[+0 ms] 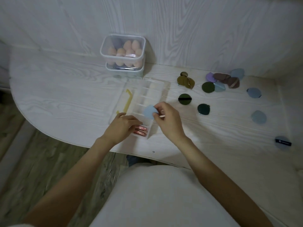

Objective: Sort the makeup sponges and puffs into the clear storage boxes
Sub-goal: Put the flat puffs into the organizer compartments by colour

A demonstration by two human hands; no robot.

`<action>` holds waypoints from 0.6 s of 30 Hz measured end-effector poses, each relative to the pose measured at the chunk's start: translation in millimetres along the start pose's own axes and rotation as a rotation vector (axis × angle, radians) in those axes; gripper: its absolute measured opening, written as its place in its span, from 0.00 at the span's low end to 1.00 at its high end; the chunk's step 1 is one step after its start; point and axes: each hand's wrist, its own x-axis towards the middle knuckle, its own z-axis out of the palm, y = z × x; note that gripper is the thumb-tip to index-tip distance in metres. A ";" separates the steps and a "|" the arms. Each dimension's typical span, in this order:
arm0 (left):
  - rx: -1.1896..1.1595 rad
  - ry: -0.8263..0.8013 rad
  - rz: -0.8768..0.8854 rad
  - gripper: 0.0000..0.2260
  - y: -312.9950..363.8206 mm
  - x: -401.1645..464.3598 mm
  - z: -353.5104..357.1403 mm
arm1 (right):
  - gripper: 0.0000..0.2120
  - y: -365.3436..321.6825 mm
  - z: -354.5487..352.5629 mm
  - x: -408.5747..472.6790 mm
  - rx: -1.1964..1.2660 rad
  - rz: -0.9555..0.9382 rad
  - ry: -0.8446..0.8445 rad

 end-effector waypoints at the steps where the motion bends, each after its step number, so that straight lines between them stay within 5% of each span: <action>1: -0.020 0.025 -0.003 0.10 0.8 -0.6 0.6 | 0.05 -2.1 6.3 0.7 -0.078 -0.039 -0.026; 8: -0.080 0.118 -0.057 0.08 2.6 -5.1 6.4 | 0.08 3.4 39.6 9.1 -0.708 -0.353 -0.064; 18: -0.071 0.114 -0.057 0.09 2.0 -5.3 6.6 | 0.02 10.6 40.5 11.9 -0.521 -0.207 -0.183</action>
